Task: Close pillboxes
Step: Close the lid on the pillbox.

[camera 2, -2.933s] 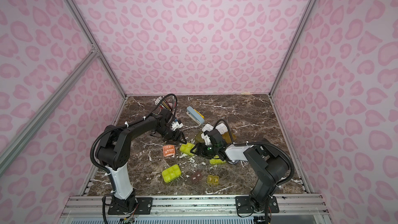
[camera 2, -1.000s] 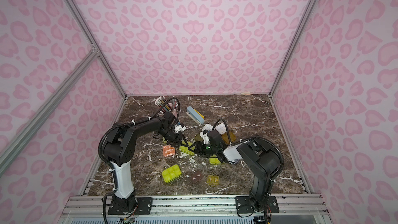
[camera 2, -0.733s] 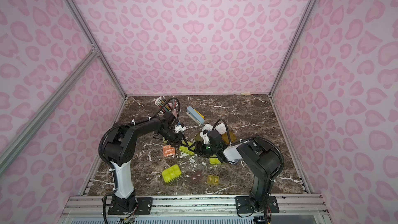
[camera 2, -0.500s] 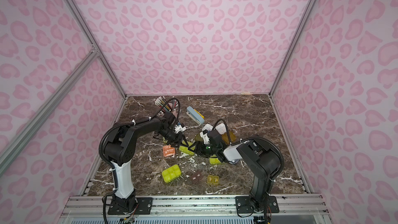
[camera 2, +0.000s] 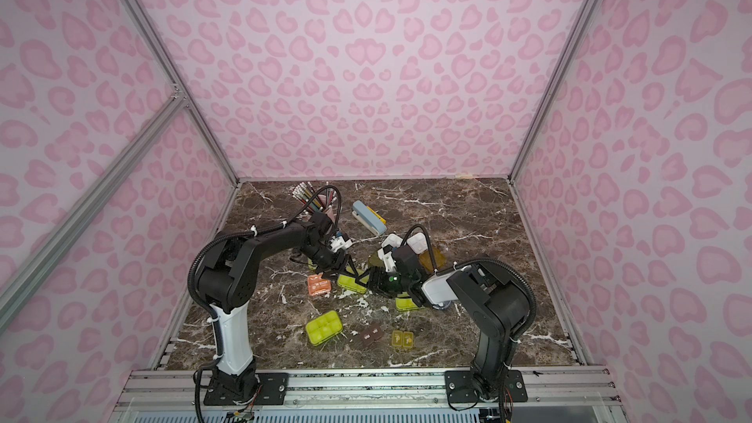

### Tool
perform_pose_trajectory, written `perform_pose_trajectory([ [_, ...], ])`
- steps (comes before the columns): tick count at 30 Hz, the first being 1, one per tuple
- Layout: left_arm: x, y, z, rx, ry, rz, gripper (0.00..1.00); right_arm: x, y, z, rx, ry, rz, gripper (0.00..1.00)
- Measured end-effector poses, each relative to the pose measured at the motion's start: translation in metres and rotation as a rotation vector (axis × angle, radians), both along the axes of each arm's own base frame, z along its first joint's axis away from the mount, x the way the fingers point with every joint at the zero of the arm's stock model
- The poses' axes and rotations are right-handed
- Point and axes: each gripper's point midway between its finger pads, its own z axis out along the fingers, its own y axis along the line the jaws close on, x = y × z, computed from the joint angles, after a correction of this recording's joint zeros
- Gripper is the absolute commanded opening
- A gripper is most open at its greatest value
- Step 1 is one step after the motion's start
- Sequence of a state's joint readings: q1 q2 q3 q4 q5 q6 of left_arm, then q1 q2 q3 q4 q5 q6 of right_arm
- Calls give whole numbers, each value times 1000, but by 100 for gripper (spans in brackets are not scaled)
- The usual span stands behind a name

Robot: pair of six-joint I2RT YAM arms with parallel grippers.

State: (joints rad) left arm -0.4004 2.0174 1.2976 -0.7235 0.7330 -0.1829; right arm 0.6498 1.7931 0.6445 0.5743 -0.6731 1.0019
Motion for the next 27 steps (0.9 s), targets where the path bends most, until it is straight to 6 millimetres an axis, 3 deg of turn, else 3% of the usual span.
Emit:
perform_pose_trajectory([
  [13, 2, 4, 3, 24, -22, 2, 76, -1, -1, 1, 0, -3, -3, 68],
  [16, 3, 6, 3, 40, -37, 3, 84, -1, -2, 1, -4, -2, -6, 69],
  [27, 11, 18, 6, 122, -106, 11, 85, -2, -5, 1, -21, 5, -13, 70],
])
